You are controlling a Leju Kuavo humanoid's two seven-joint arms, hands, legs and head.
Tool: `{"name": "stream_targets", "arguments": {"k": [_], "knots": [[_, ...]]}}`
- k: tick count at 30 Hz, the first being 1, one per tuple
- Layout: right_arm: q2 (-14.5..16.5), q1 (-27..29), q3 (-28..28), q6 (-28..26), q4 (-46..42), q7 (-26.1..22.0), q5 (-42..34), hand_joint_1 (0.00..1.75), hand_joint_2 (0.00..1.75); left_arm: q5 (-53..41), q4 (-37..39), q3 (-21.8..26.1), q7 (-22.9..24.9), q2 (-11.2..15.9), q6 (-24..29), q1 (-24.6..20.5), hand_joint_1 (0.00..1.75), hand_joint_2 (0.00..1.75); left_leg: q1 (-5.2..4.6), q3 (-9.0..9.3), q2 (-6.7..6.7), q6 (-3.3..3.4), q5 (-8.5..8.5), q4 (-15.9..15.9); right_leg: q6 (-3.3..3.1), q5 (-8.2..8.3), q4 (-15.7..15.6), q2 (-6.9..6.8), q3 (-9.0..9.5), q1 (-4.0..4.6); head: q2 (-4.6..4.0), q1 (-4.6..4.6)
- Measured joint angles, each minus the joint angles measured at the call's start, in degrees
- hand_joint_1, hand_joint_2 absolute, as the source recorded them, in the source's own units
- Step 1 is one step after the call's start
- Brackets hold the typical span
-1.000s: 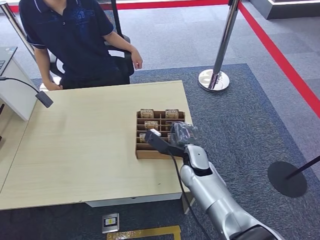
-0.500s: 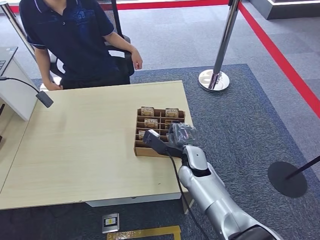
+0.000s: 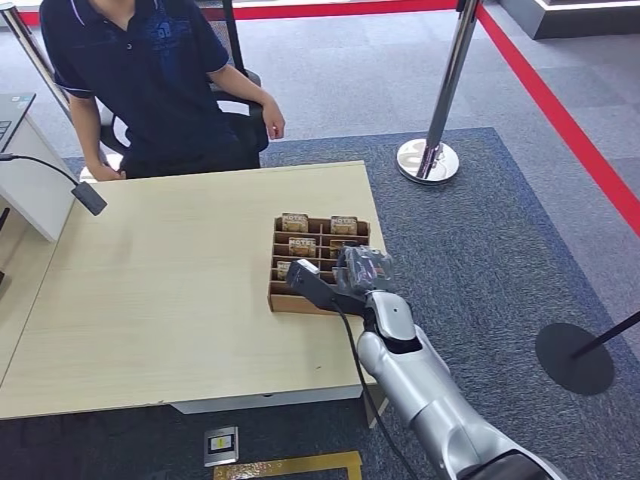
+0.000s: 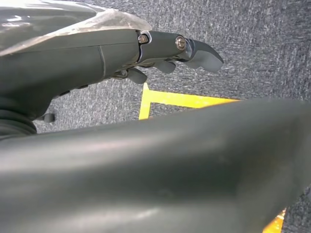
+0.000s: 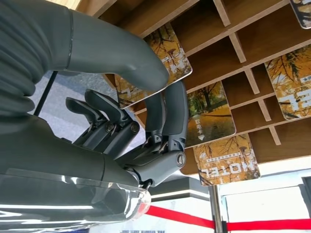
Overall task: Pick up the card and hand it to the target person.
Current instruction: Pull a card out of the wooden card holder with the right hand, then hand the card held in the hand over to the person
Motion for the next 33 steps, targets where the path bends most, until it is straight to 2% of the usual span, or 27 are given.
{"name": "stream_targets", "arguments": {"k": [10,33], "knots": [[-0.4,1.1,0.0,-0.6,-4.3,-1.8,-1.6,1.75,1.75,0.6,0.0,0.0,-0.2,-0.2,0.9,0.0,0.00,0.00,0.00,-0.03,0.00,0.00,0.00,0.0,0.00,0.00,0.0,0.00,-0.03,0.00,0.00,0.00],[-2.9,5.7,4.0,-0.2,-30.1,-6.4,-5.7,1.75,1.75,0.8,0.0,0.0,-1.2,-0.2,1.4,0.2,0.00,0.00,0.00,-0.13,0.00,-0.01,0.01,0.0,0.00,0.00,0.0,0.00,-0.13,0.00,0.00,0.00]]}}
